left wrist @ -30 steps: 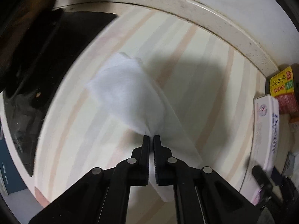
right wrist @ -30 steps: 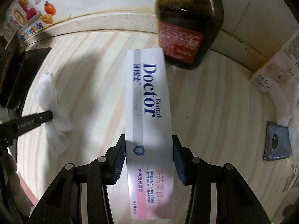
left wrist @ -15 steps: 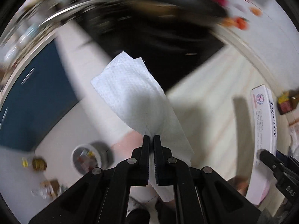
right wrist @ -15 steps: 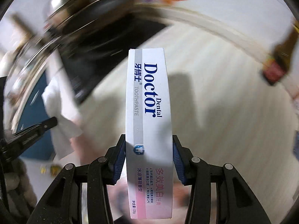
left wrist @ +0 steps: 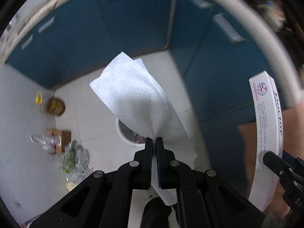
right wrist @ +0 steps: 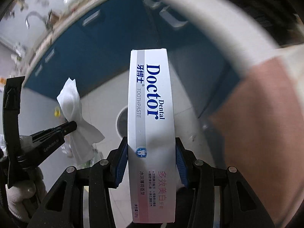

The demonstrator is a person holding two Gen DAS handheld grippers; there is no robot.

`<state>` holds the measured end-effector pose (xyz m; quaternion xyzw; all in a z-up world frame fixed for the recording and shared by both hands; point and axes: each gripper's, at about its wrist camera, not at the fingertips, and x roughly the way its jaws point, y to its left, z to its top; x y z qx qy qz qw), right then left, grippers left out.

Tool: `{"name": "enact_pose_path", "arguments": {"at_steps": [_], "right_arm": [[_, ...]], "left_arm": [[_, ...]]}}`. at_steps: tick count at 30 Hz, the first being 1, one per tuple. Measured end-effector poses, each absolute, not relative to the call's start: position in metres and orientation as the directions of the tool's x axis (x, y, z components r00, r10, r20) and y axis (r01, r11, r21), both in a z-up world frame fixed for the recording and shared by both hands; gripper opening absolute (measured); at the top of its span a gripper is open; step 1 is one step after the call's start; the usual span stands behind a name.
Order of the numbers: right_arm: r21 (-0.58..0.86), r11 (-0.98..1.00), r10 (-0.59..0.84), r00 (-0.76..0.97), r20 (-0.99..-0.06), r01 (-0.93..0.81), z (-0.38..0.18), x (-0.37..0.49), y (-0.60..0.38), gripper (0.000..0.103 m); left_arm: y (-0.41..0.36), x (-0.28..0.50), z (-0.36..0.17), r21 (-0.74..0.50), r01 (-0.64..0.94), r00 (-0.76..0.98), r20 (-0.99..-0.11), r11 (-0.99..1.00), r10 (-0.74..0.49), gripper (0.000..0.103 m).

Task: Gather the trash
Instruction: 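Carry both items over the bin and open both tools to drop them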

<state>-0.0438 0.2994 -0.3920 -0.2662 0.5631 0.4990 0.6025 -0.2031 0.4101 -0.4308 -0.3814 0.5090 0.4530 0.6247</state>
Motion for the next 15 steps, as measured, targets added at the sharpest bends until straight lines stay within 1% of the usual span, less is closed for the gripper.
{"name": "enact_pose_path", "arguments": {"at_steps": [2,3,6,7,12,14,15], "right_arm": [[0.244,0.344,0.257,-0.159,-0.953,-0.907,-0.434,-0.070,0.318,0.048],[0.247,0.340,0.244,-0.169,-0.955,-0.907,-0.452,-0.067,0.332,0.048],[0.263,0.329,0.186,-0.211,-0.960,-0.907,-0.521,-0.081,0.363,0.048],[0.270,0.326,0.160,-0.228,-0.960,-0.906,-0.553,-0.087,0.375,0.048],[0.299,0.324,0.049,-0.300,-0.953,-0.898,-0.676,-0.104,0.417,0.048],[0.302,0.316,-0.003,-0.319,-0.948,-0.900,-0.719,-0.110,0.437,0.048],[0.298,0.314,-0.018,-0.320,-0.947,-0.901,-0.732,-0.110,0.442,0.048]], "left_arm": [[0.426,-0.225,-0.472,-0.012,-0.964,0.051,-0.989,0.266,0.142,0.002],[0.432,-0.229,-0.493,-0.015,-0.969,0.046,-0.991,0.246,0.122,0.002],[0.451,-0.252,-0.561,-0.084,-0.980,0.091,-0.995,0.182,0.031,0.002],[0.457,-0.258,-0.584,-0.097,-0.981,0.100,-0.995,0.165,0.007,0.002],[0.486,-0.284,-0.697,-0.153,-0.986,0.145,-0.982,0.062,-0.119,0.002],[0.494,-0.285,-0.731,-0.162,-0.986,0.155,-0.977,0.040,-0.148,0.002],[0.495,-0.285,-0.742,-0.166,-0.986,0.159,-0.975,0.034,-0.157,0.002]]}}
